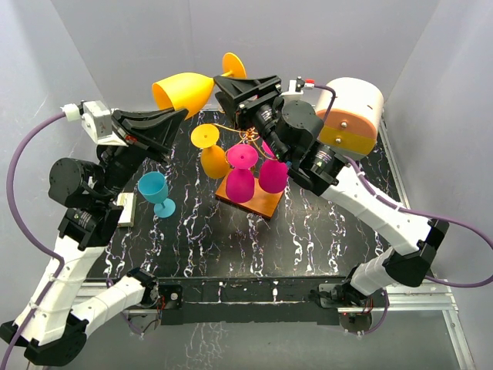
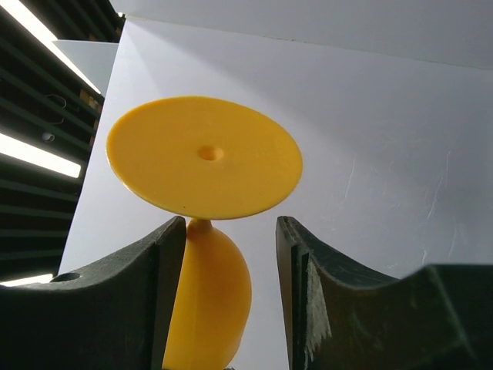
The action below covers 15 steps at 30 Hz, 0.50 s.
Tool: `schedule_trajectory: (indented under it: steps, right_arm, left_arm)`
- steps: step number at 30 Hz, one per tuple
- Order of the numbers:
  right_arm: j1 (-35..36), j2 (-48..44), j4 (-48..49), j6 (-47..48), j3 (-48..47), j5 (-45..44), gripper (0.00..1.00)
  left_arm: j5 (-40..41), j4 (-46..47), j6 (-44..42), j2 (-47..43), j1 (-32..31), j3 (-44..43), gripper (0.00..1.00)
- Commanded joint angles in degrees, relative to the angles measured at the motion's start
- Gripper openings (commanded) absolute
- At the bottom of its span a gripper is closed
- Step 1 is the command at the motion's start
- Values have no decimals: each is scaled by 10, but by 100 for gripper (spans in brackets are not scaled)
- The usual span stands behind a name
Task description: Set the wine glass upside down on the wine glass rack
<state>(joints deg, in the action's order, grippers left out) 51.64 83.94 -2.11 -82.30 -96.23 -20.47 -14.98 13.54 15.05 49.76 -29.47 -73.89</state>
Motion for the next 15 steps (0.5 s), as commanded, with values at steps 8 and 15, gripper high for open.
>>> schedule_trajectory:
  steps: [8,15]
  right_arm:
    - [4,16,2,11,-49,11,53]
    - [3,31,18,0,-60,4,44]
  left_arm:
    - [-18,56,16,-6,-1,-2,0]
    - [-38,55,25,-11,-2,3,0]
